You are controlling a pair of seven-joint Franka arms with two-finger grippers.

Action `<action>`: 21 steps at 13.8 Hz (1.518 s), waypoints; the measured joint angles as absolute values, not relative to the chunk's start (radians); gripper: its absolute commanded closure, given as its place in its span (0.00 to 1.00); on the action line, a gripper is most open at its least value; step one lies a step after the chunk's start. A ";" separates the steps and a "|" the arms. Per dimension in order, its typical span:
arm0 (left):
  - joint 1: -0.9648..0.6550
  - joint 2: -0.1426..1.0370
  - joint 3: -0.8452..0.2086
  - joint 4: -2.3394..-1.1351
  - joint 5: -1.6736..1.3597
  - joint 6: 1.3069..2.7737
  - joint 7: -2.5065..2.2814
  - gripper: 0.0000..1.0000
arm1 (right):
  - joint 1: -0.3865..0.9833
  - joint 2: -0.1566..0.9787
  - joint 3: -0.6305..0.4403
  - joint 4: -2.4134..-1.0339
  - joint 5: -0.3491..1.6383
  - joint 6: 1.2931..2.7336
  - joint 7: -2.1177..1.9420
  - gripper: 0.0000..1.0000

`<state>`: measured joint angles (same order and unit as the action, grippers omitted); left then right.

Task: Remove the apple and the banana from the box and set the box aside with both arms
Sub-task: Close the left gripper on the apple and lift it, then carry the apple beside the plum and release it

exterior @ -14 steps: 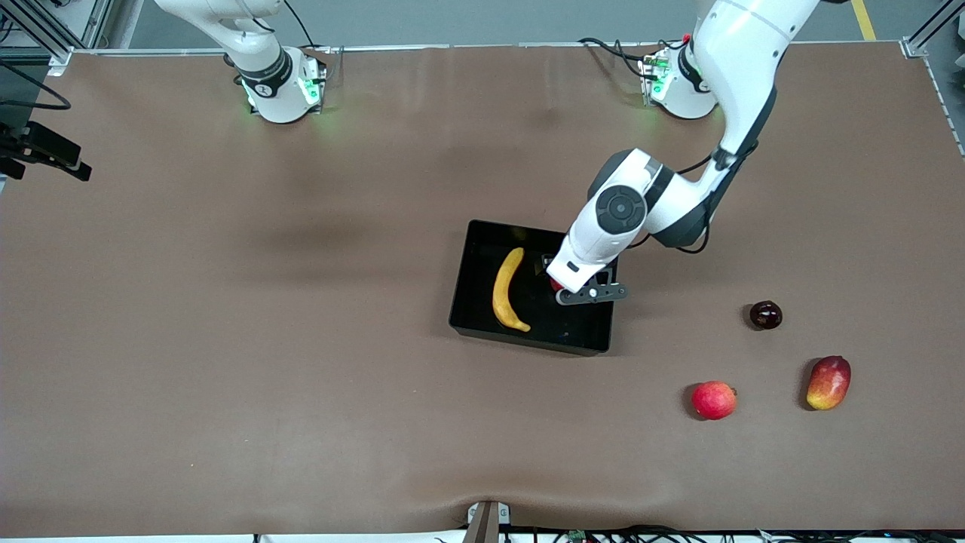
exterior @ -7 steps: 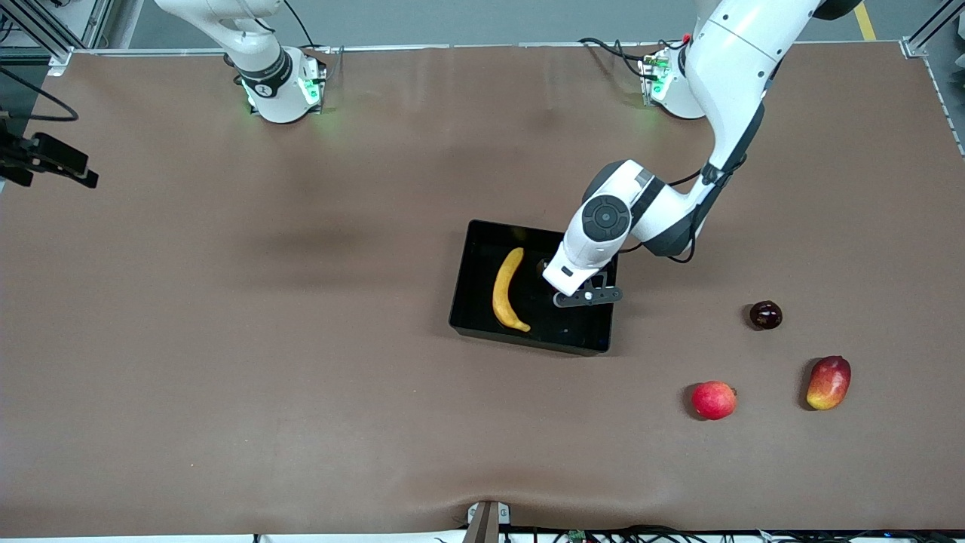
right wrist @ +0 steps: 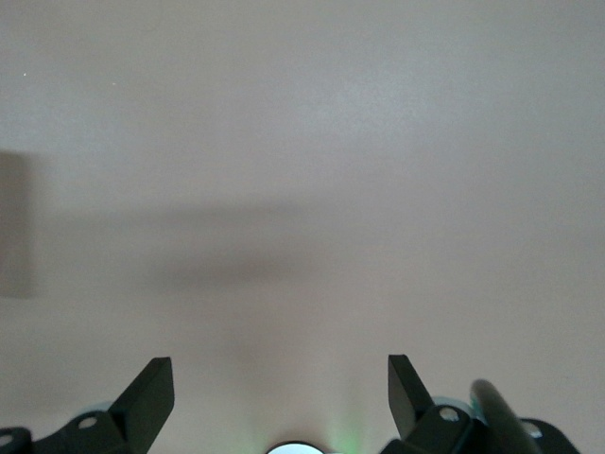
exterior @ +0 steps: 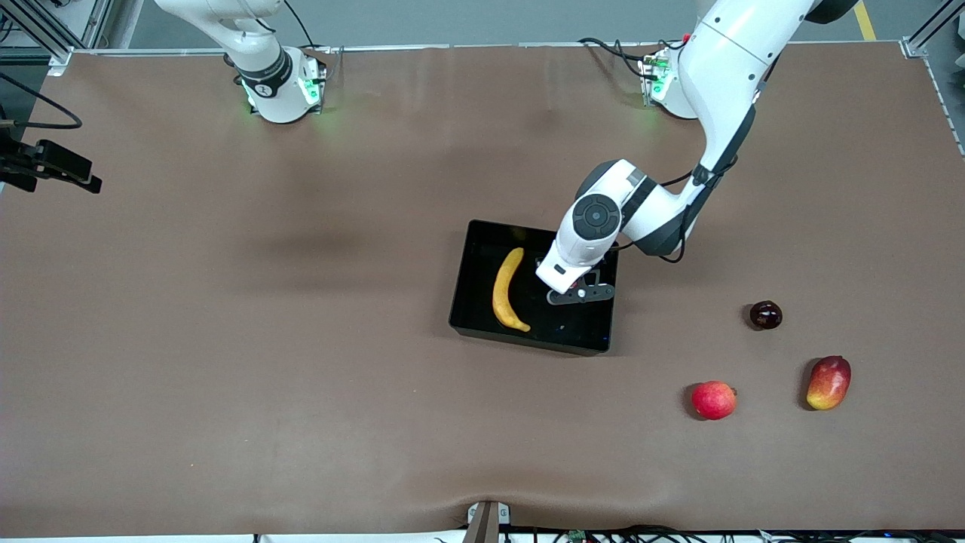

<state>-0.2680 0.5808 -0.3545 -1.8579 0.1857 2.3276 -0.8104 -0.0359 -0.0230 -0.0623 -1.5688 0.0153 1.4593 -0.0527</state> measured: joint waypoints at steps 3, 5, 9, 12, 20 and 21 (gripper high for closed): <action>-0.260 0.579 -0.350 -1.813 0.187 2.290 -0.810 1.00 | -0.036 -0.023 -0.062 -1.568 0.015 1.459 -0.053 0.00; -0.259 0.574 -0.350 -1.765 0.189 2.231 -0.810 1.00 | -0.036 -0.023 -0.062 -1.568 0.015 1.459 -0.053 0.00; -0.251 0.508 -0.347 -1.693 0.194 2.156 -0.791 1.00 | -0.036 -0.023 -0.062 -1.568 0.015 1.458 -0.053 0.00; -0.206 0.460 -0.344 -1.623 0.194 2.075 -0.729 1.00 | -0.036 -0.023 -0.062 -1.568 0.015 1.458 -0.053 0.00; 0.076 0.487 -0.333 -1.569 0.195 2.028 -0.255 1.00 | -0.035 -0.022 -0.061 -1.567 0.015 1.456 -0.054 0.00; 0.102 0.504 -0.333 -1.569 0.195 2.029 -0.218 1.00 | -0.035 -0.022 -0.061 -1.567 0.015 1.456 -0.054 0.00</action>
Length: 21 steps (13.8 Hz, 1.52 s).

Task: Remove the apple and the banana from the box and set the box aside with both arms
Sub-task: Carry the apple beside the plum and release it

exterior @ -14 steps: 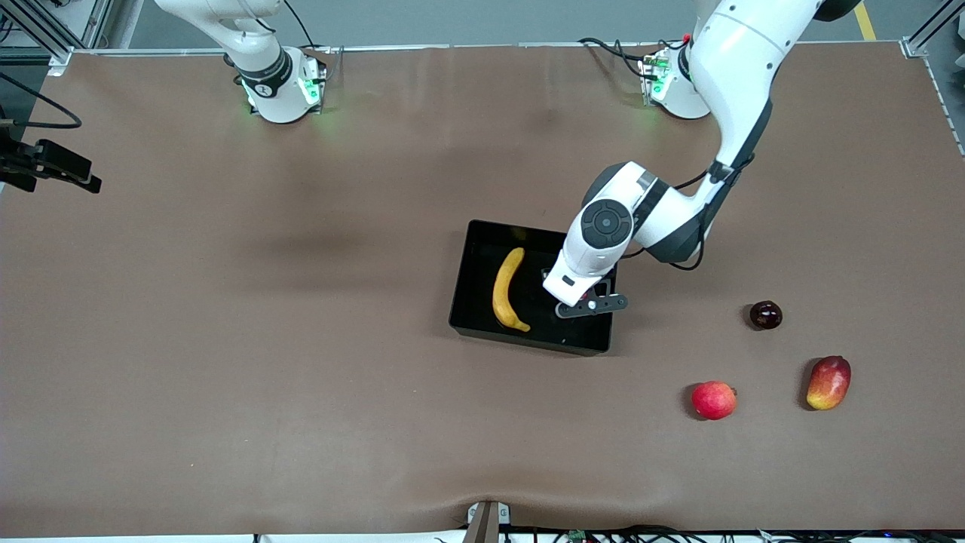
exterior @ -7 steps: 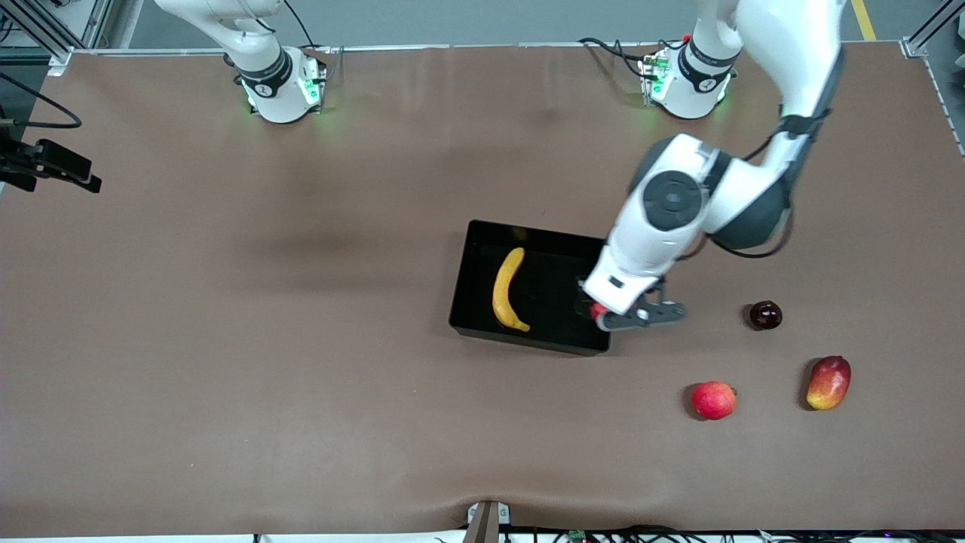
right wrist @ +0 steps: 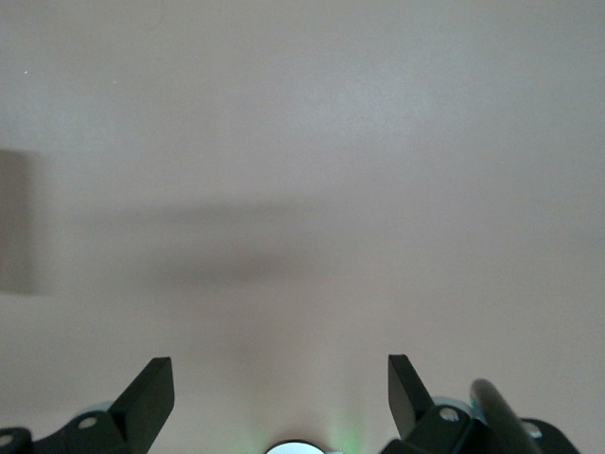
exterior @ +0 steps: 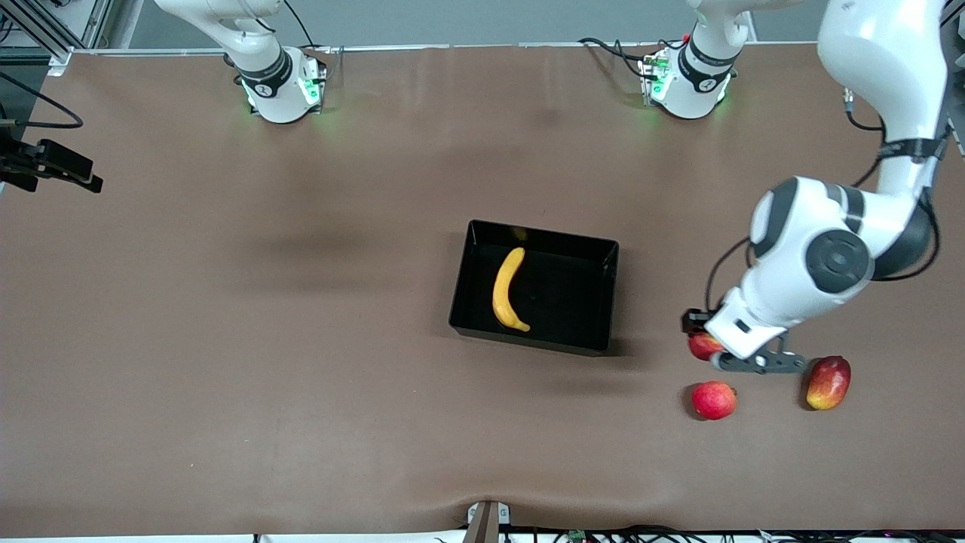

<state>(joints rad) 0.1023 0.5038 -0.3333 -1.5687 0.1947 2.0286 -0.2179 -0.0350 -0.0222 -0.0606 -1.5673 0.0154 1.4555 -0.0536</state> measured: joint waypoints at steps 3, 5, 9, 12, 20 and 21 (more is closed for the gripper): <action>0.152 0.564 -0.333 -1.571 0.215 2.030 -0.187 1.00 | -0.035 -0.022 -0.060 -1.567 0.015 1.455 -0.054 0.00; 0.176 0.610 -0.332 -1.574 0.227 2.044 -0.184 1.00 | -0.035 -0.022 -0.060 -1.567 0.015 1.455 -0.054 0.00; 0.223 0.676 -0.327 -1.583 0.238 2.106 -0.183 1.00 | -0.035 -0.022 -0.060 -1.567 0.015 1.455 -0.054 0.00; 0.252 0.699 -0.325 -1.589 0.238 2.155 -0.183 1.00 | -0.035 -0.022 -0.061 -1.567 0.015 1.455 -0.054 0.00; 0.281 0.723 -0.325 -1.585 0.239 2.191 -0.172 0.00 | -0.035 -0.022 -0.060 -1.567 0.015 1.455 -0.054 0.00; 0.282 0.719 -0.327 -1.579 0.239 2.191 -0.170 0.00 | -0.035 -0.022 -0.060 -1.567 0.015 1.455 -0.054 0.00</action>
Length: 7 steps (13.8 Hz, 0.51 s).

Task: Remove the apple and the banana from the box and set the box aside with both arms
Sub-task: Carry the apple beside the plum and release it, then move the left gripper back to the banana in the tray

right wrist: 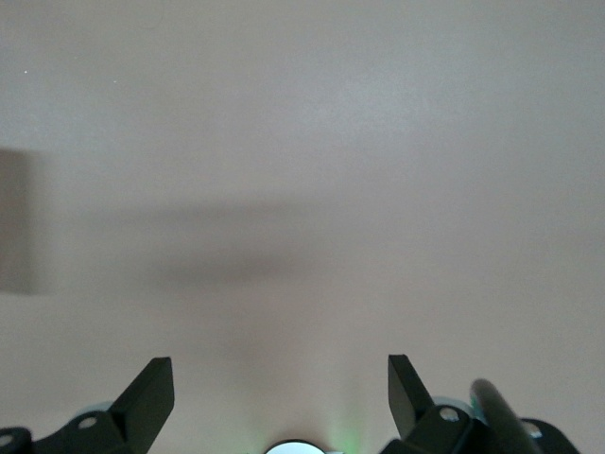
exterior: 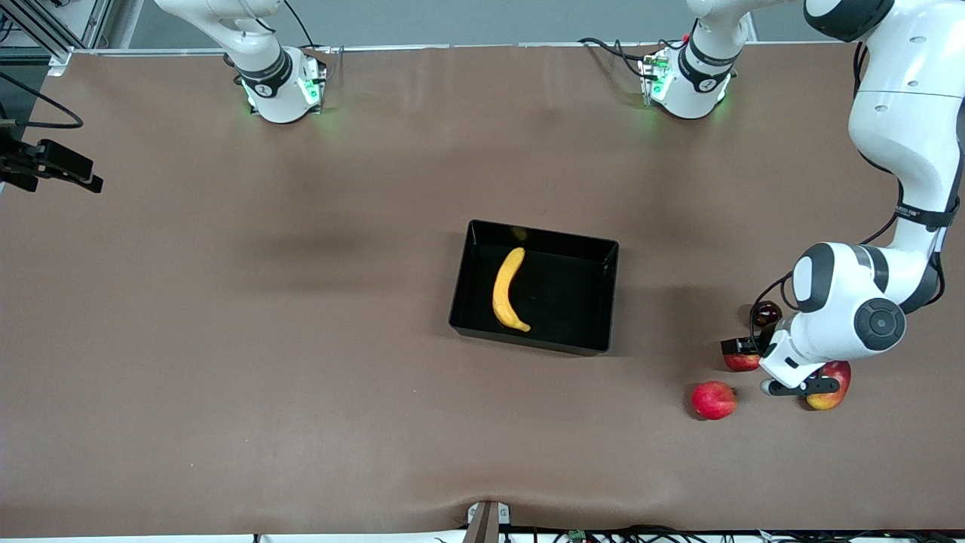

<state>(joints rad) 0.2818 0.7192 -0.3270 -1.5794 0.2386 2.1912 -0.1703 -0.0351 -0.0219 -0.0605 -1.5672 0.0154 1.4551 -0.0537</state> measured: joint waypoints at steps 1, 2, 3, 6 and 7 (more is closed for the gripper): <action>0.282 0.711 -0.333 -1.576 0.239 2.185 -0.170 0.00 | -0.035 -0.022 -0.060 -1.567 0.015 1.455 -0.054 0.00; 0.281 0.698 -0.344 -1.573 0.239 2.162 -0.170 0.00 | -0.035 -0.022 -0.060 -1.567 0.015 1.455 -0.054 0.00; 0.280 0.678 -0.359 -1.571 0.239 2.130 -0.170 0.00 | -0.035 -0.022 -0.060 -1.567 0.015 1.455 -0.054 0.00; 0.277 0.594 -0.442 -1.568 0.239 2.031 -0.187 0.00 | -0.035 -0.022 -0.060 -1.567 0.015 1.455 -0.054 0.00; 0.276 0.566 -0.480 -1.569 0.239 1.996 -0.216 0.00 | -0.035 -0.022 -0.061 -1.567 0.015 1.455 -0.054 0.00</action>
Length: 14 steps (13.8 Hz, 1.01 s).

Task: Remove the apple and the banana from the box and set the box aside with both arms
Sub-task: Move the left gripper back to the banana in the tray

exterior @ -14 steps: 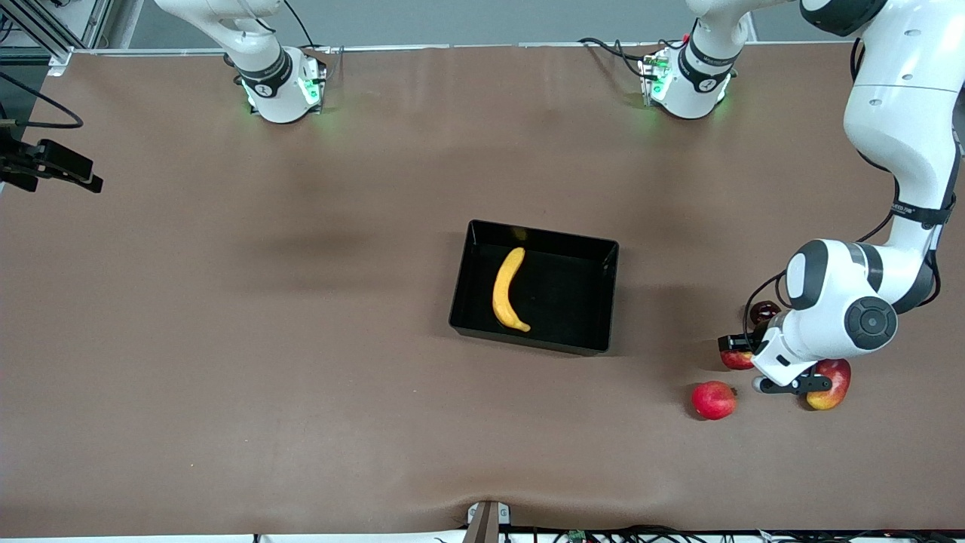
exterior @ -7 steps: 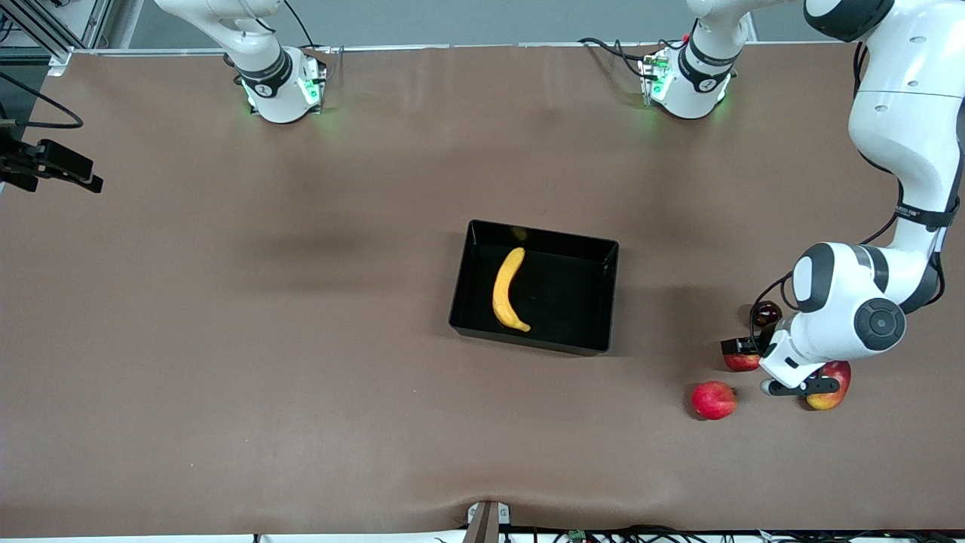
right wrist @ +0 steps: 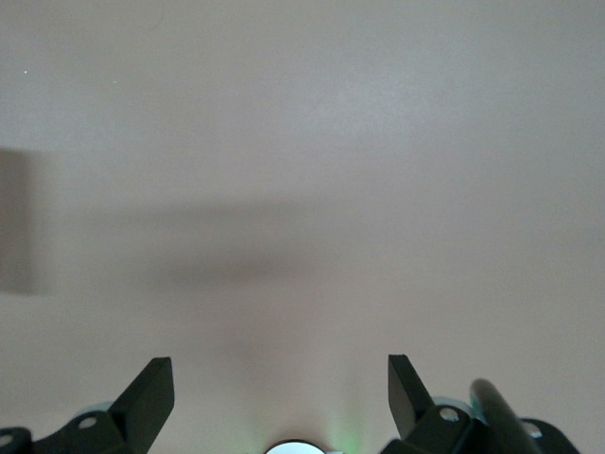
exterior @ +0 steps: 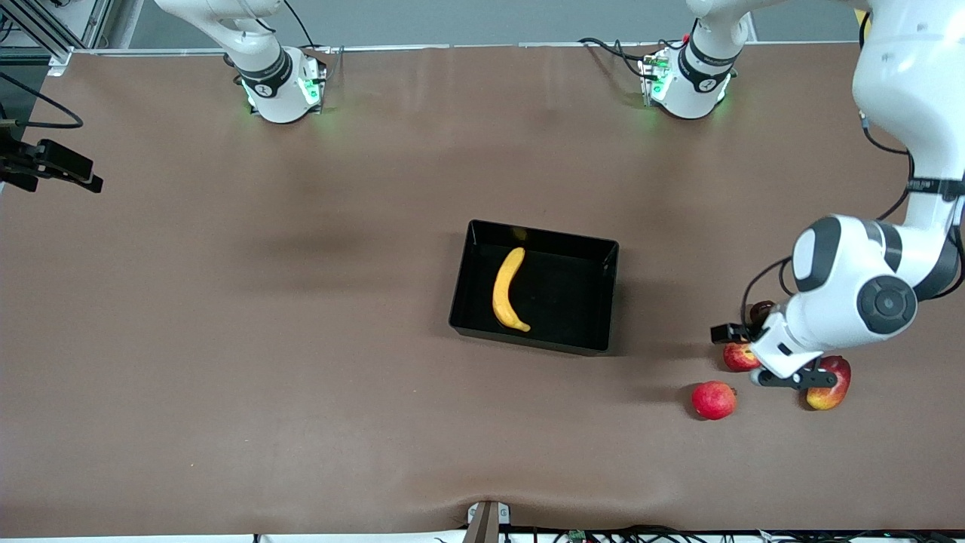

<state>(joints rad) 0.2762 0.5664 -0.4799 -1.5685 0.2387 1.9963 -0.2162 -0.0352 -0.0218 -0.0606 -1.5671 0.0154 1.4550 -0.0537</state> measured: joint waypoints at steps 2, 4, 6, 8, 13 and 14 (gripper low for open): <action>0.273 0.532 -0.568 -1.572 0.239 1.955 -0.310 0.00 | -0.035 -0.022 -0.061 -1.567 0.015 1.455 -0.054 0.00; 0.250 0.526 -0.644 -1.579 0.239 1.949 -0.441 0.00 | -0.035 -0.022 -0.061 -1.567 0.015 1.455 -0.054 0.00; 0.163 0.529 -0.662 -1.588 0.241 1.951 -0.563 0.00 | -0.035 -0.021 -0.061 -1.567 0.015 1.455 -0.054 0.00; 0.052 0.543 -0.662 -1.594 0.284 1.960 -0.677 0.00 | -0.035 -0.021 -0.061 -1.567 0.015 1.454 -0.054 0.00; -0.135 0.670 -0.646 -1.600 0.372 2.132 -0.863 0.00 | -0.035 -0.020 -0.061 -1.567 0.015 1.454 -0.054 0.00; -0.155 0.696 -0.642 -1.600 0.389 2.175 -0.872 0.00 | -0.035 -0.020 -0.061 -1.567 0.015 1.454 -0.054 0.00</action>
<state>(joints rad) -0.1554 0.6965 -0.6418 -1.6003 0.3893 2.1751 -0.8720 -0.0353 -0.0204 -0.0607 -1.5672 0.0154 1.4536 -0.0540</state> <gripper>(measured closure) 0.000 0.000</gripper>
